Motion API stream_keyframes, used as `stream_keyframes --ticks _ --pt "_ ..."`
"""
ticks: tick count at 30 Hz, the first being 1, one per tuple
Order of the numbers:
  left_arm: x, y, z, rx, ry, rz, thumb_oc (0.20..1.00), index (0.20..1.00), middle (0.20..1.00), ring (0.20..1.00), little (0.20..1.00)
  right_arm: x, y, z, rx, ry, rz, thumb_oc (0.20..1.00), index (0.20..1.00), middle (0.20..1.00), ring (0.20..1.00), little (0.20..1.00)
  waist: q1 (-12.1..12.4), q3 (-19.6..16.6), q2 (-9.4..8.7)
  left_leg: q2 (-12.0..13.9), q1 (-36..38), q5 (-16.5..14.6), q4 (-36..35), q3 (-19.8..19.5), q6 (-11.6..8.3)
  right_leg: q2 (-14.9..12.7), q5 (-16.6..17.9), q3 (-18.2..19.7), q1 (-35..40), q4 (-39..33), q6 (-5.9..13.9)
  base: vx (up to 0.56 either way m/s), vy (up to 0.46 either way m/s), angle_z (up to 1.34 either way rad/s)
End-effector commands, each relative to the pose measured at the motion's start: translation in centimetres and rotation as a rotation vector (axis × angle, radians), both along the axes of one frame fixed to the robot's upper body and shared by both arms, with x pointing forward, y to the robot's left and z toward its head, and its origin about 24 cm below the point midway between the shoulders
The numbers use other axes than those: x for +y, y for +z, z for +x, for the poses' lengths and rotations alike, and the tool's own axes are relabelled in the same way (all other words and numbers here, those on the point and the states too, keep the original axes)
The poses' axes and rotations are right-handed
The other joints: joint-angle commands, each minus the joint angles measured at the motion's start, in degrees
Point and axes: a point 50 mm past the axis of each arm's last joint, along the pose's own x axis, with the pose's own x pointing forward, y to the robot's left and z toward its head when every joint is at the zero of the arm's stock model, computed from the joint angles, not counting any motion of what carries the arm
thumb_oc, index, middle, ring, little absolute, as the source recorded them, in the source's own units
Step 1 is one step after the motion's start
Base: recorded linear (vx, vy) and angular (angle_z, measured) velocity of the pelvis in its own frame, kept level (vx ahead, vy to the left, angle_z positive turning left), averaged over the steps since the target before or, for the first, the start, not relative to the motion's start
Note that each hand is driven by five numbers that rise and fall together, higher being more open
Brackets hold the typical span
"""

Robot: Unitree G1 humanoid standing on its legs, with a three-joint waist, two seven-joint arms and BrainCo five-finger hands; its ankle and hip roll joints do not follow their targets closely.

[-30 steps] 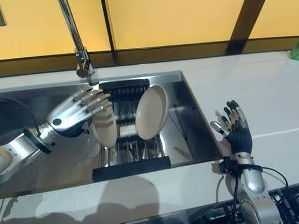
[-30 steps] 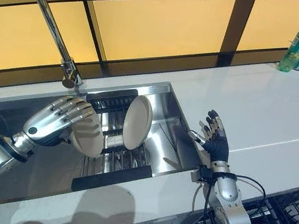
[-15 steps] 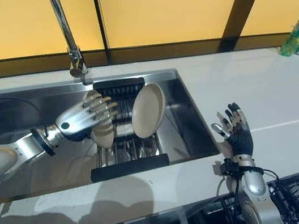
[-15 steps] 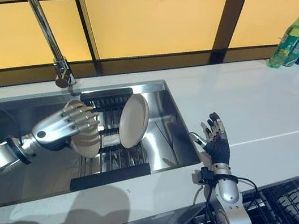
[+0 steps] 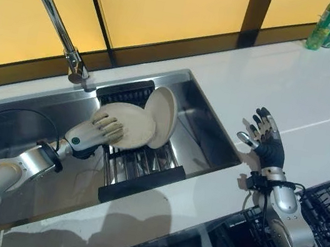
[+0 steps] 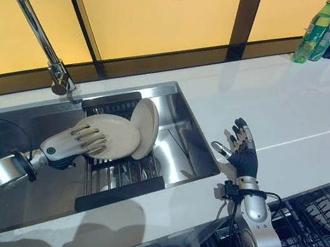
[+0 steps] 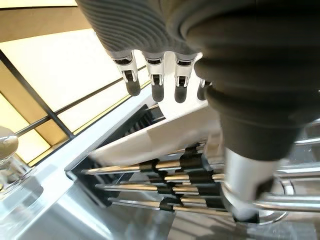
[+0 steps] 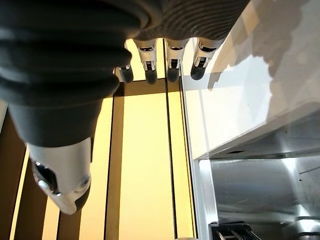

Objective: Pick up plates and place into dishwasher.

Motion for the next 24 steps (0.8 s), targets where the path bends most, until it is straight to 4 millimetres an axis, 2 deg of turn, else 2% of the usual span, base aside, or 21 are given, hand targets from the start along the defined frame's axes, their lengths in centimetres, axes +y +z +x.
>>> stream_keyframes --ticks 1,24 --pt "1.77 2.75 1.17 -0.111 0.052 0.062 0.200 0.200 0.200 0.200 0.200 0.19 -0.47 -0.76 -0.008 0.012 0.006 1.000 1.000 1.000 1.000 1.000 0.5 -1.6 -1.18 -0.6 1.6 -11.3 5.5 -0.3 1.68 -4.2 10.5 2.1 -8.8 -3.1 6.83 0.00 0.000 0.00" --pt "2.12 3.31 1.04 -0.154 0.053 0.011 0.200 0.200 0.200 0.200 0.200 0.29 -0.70 -0.96 0.004 -0.002 0.028 1.000 1.000 1.000 1.000 1.000 1.5 -2.9 -1.68 -0.1 2.5 -11.1 4.7 -0.8 1.11 -4.0 10.4 0.6 -7.8 -3.7 6.97 0.00 0.000 0.00"
